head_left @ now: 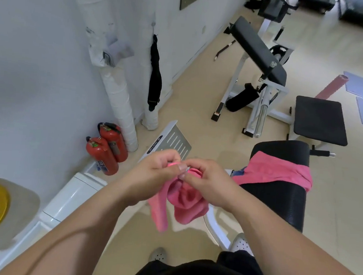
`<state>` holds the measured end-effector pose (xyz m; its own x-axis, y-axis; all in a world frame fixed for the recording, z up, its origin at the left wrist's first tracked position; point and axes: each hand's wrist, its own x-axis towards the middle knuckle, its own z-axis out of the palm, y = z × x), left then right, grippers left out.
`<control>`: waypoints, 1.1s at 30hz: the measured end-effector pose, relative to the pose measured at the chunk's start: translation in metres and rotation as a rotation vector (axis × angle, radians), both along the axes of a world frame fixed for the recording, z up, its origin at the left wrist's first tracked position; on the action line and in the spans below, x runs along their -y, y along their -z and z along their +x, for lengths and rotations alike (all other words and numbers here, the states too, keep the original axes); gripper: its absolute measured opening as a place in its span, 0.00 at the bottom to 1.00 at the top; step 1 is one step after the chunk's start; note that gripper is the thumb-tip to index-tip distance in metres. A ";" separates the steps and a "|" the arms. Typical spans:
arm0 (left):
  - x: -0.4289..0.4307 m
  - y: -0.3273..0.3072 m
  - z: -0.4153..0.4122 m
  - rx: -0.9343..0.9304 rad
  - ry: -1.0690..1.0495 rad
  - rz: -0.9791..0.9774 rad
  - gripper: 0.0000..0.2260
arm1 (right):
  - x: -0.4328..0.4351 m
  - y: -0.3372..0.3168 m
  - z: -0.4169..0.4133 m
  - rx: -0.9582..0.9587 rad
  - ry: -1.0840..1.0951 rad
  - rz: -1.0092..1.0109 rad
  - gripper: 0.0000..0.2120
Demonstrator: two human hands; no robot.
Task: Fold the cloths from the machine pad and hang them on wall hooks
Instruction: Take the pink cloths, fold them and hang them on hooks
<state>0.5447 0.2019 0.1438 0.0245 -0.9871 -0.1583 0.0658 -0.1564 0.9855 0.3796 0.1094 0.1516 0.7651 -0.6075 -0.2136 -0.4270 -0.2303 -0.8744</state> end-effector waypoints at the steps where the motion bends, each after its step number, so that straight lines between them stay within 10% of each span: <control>1: 0.000 0.001 0.000 0.005 -0.028 -0.012 0.10 | 0.004 0.000 -0.001 0.024 0.002 -0.026 0.04; 11: -0.021 0.035 0.029 0.190 -0.181 0.165 0.10 | 0.053 -0.015 -0.033 0.032 0.425 0.047 0.10; 16: -0.016 0.033 0.017 -0.031 -0.349 0.143 0.02 | 0.065 -0.014 -0.045 0.023 0.656 0.090 0.07; 22: 0.012 0.027 -0.022 -0.140 -0.517 0.184 0.13 | 0.036 -0.015 -0.032 0.226 0.980 0.543 0.08; 33: 0.008 0.018 -0.056 0.132 -0.525 0.130 0.15 | -0.023 -0.009 -0.005 0.324 0.587 0.419 0.14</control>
